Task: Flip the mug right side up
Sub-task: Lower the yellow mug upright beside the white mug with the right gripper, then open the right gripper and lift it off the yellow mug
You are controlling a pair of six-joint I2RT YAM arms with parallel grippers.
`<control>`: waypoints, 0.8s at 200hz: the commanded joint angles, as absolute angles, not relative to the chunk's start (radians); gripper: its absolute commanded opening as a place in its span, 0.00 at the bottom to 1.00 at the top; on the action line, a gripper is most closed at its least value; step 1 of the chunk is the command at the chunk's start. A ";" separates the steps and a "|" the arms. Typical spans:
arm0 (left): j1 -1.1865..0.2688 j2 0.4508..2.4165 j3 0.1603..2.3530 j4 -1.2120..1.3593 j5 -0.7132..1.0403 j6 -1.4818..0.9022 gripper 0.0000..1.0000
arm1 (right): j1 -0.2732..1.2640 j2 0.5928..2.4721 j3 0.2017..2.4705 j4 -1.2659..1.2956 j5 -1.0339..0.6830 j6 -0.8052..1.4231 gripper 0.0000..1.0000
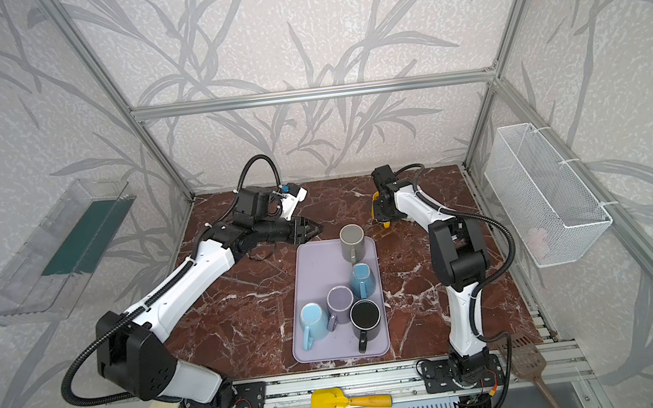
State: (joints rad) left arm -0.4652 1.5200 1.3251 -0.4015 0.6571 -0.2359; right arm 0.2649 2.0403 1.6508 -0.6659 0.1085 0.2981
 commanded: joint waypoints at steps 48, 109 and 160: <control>-0.474 1.534 1.359 -0.439 0.656 -0.206 0.43 | 0.259 2.065 1.713 -0.670 0.147 0.304 0.00; -0.477 1.545 1.364 -0.449 0.656 -0.200 0.43 | 0.260 2.084 1.728 -0.686 0.152 0.307 0.00; -0.478 1.545 1.368 -0.464 0.650 -0.193 0.44 | 0.259 2.080 1.729 -0.690 0.152 0.307 0.07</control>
